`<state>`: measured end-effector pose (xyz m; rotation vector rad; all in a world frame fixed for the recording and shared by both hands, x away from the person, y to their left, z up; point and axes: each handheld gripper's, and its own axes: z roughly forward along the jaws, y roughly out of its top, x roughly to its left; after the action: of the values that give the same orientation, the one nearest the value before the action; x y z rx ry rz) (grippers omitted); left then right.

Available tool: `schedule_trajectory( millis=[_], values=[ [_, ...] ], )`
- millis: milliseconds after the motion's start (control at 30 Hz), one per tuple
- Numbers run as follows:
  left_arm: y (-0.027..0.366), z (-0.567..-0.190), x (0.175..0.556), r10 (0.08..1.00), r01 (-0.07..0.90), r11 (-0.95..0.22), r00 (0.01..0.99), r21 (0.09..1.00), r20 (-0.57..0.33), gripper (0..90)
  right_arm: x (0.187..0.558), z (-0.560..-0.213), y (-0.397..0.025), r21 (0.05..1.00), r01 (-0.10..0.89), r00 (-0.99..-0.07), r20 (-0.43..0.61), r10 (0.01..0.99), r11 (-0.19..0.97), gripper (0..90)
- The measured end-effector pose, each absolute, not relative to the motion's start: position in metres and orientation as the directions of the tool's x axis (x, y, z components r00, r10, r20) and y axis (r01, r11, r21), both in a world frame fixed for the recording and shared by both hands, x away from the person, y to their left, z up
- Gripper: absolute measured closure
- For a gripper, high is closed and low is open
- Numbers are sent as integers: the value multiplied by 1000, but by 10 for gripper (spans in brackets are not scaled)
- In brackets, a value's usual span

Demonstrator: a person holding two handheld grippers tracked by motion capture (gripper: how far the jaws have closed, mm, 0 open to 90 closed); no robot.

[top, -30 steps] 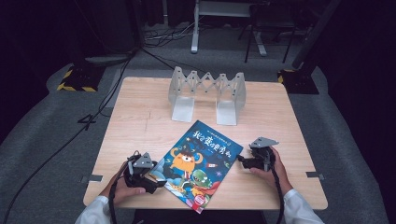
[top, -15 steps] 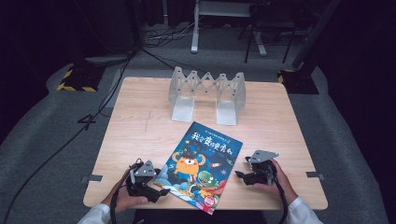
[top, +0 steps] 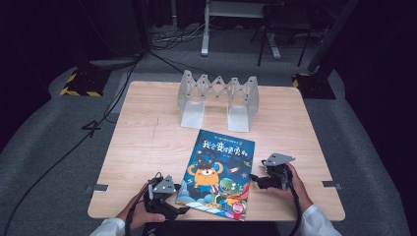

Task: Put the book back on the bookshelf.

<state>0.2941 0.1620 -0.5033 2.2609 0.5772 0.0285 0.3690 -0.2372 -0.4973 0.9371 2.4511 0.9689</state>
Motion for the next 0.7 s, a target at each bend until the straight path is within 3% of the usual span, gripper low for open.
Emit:
schedule_trajectory(
  millis=[233, 567, 700],
  values=[
    [149, -504, 292, 399, 381, -594, 904, 709, -151, 167, 367, -497, -248, 695, 472, -720, -51, 693, 542, 228],
    [135, -504, 287, 376, 358, -611, 916, 706, -139, 172, 335, -492, -271, 645, 486, -755, -30, 655, 590, 209],
    [123, -504, 283, 365, 316, -640, 927, 700, -85, 173, 323, -491, -274, 635, 477, -768, -34, 639, 608, 219]
  ],
)
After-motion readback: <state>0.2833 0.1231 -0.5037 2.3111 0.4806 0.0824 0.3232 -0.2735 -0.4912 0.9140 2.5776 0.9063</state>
